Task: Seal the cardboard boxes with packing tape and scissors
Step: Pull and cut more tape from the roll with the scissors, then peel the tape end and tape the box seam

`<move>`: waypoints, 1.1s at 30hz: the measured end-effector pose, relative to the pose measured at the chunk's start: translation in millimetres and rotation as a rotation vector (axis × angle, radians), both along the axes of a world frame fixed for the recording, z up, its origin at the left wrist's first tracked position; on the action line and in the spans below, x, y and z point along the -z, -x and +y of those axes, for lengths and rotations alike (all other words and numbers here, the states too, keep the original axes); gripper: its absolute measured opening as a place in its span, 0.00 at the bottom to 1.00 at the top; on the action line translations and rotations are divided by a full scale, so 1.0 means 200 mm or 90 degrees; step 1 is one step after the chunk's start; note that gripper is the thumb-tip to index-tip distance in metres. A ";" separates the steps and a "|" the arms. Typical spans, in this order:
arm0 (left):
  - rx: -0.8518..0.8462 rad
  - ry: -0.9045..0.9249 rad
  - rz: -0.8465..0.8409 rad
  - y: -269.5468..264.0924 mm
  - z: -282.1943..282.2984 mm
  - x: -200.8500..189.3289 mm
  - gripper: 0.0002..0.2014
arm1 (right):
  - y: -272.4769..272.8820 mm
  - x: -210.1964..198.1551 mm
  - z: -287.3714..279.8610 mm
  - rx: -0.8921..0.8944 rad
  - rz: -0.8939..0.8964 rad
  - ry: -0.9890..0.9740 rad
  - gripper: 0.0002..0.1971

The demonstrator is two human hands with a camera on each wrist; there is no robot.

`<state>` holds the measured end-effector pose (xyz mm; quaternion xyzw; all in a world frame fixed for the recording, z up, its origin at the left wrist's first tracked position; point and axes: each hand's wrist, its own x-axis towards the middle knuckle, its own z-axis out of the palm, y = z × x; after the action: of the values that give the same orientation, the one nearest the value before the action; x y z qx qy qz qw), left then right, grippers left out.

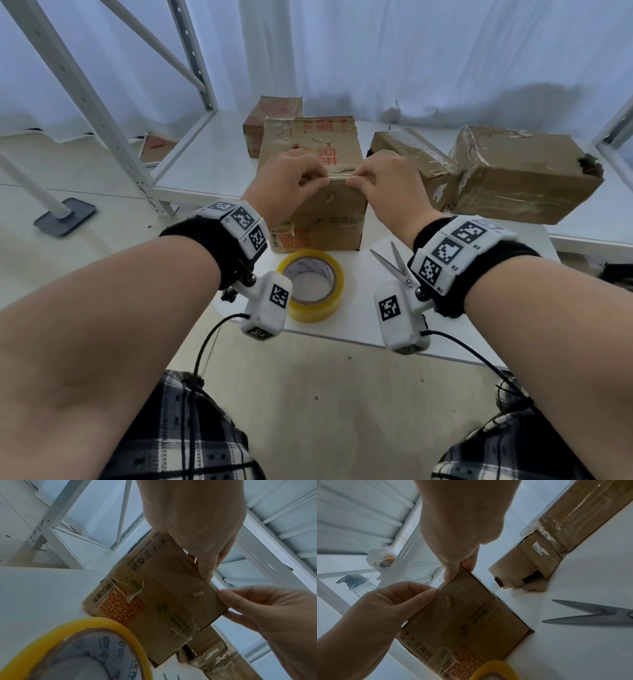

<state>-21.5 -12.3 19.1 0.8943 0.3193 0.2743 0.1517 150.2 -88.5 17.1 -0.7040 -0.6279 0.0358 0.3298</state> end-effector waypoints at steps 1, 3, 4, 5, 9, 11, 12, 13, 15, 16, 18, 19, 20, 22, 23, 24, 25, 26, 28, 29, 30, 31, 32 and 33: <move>0.000 0.004 0.003 -0.01 0.00 0.00 0.06 | -0.01 0.00 0.00 0.015 0.001 -0.003 0.10; -0.002 0.015 0.000 -0.03 -0.01 0.00 0.05 | -0.01 0.01 0.00 0.039 0.019 -0.008 0.11; -0.008 0.029 -0.007 -0.04 0.00 0.00 0.05 | -0.02 0.01 0.00 0.047 0.033 -0.009 0.12; -0.014 0.045 -0.016 -0.04 0.00 0.00 0.06 | -0.01 0.02 0.00 0.051 0.044 -0.006 0.13; -0.013 0.061 -0.026 -0.06 0.00 -0.01 0.07 | -0.02 0.01 -0.01 0.070 0.090 0.008 0.13; -0.013 0.052 -0.021 -0.08 -0.01 -0.01 0.06 | -0.02 0.01 -0.01 0.094 0.119 0.012 0.13; -0.017 0.044 -0.014 -0.09 -0.01 -0.01 0.07 | -0.02 0.01 0.00 0.108 0.132 0.012 0.13; -0.021 0.035 -0.004 -0.10 -0.01 -0.01 0.07 | -0.02 0.01 0.00 0.120 0.143 0.010 0.13; -0.019 0.010 0.017 -0.10 -0.01 -0.02 0.08 | -0.03 0.01 -0.01 0.135 0.152 0.012 0.14; -0.011 -0.001 0.023 -0.09 -0.01 -0.02 0.08 | -0.02 0.00 -0.01 0.136 0.148 0.020 0.14; 0.010 -0.012 0.028 -0.06 0.00 -0.01 0.08 | -0.02 -0.02 -0.03 0.139 0.130 0.047 0.17; 0.020 -0.014 0.027 -0.05 0.01 -0.01 0.07 | -0.01 -0.02 -0.03 0.141 0.128 0.055 0.19; 0.026 -0.016 0.025 -0.04 0.01 -0.01 0.07 | -0.01 -0.03 -0.03 0.143 0.130 0.057 0.19; 0.029 -0.015 0.028 -0.04 0.01 -0.01 0.07 | -0.02 -0.02 -0.03 0.140 0.150 0.059 0.20; 0.026 -0.018 0.035 -0.05 0.00 -0.01 0.07 | -0.03 -0.01 -0.02 0.130 0.162 0.073 0.18; 0.018 -0.027 0.049 -0.07 0.00 -0.01 0.07 | -0.04 0.00 -0.02 0.115 0.172 0.101 0.16; 0.006 -0.038 0.064 -0.07 -0.01 -0.02 0.07 | -0.05 0.01 -0.03 0.099 0.175 0.134 0.14; -0.006 -0.050 0.075 -0.08 -0.01 -0.02 0.07 | -0.05 0.02 -0.04 0.091 0.170 0.161 0.13; -0.019 -0.070 0.090 -0.08 -0.04 -0.04 0.07 | -0.05 0.02 -0.07 0.088 0.153 0.186 0.14; -0.017 -0.081 0.098 -0.08 -0.07 -0.04 0.06 | -0.05 0.02 -0.09 0.086 0.144 0.192 0.14; -0.012 -0.089 0.106 -0.07 -0.10 -0.05 0.07 | -0.05 0.01 -0.10 0.082 0.132 0.202 0.15; -0.003 -0.090 0.114 -0.06 -0.13 -0.05 0.07 | -0.04 0.01 -0.12 0.076 0.118 0.211 0.16; 0.005 -0.076 0.128 -0.05 -0.17 -0.05 0.08 | -0.03 0.01 -0.15 0.070 0.102 0.223 0.16; 0.009 -0.051 0.152 -0.04 -0.21 -0.05 0.09 | -0.02 0.01 -0.17 0.064 0.087 0.231 0.16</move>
<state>-13.0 -53.3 28.3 0.9282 0.3176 0.1771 0.0788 155.1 -121.8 14.9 -0.7781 -0.5517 0.1797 0.2407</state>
